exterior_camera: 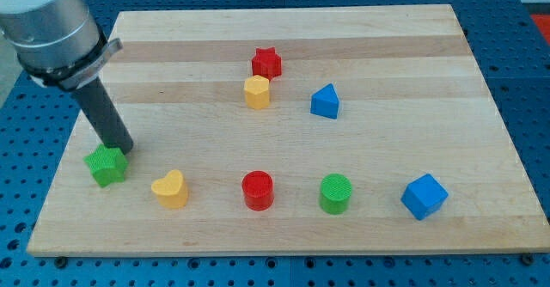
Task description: Move your arm towards red star
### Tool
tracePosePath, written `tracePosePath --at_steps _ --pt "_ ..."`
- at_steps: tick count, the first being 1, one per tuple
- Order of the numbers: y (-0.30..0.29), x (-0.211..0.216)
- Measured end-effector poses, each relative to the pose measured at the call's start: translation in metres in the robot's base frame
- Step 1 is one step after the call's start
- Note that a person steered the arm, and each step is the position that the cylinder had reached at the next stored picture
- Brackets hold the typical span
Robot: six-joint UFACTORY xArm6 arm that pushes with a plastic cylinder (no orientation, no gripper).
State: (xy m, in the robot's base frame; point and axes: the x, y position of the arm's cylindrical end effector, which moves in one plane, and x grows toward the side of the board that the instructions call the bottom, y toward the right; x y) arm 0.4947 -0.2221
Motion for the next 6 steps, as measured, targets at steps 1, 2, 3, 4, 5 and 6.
tracePosePath --at_steps 1,2,3,4,5,6 --pt "0.000 0.013" --pt "-0.002 0.015" --pt "-0.007 0.024" --pt "-0.007 0.019" --pt "0.031 -0.034" --pt "0.081 -0.094"
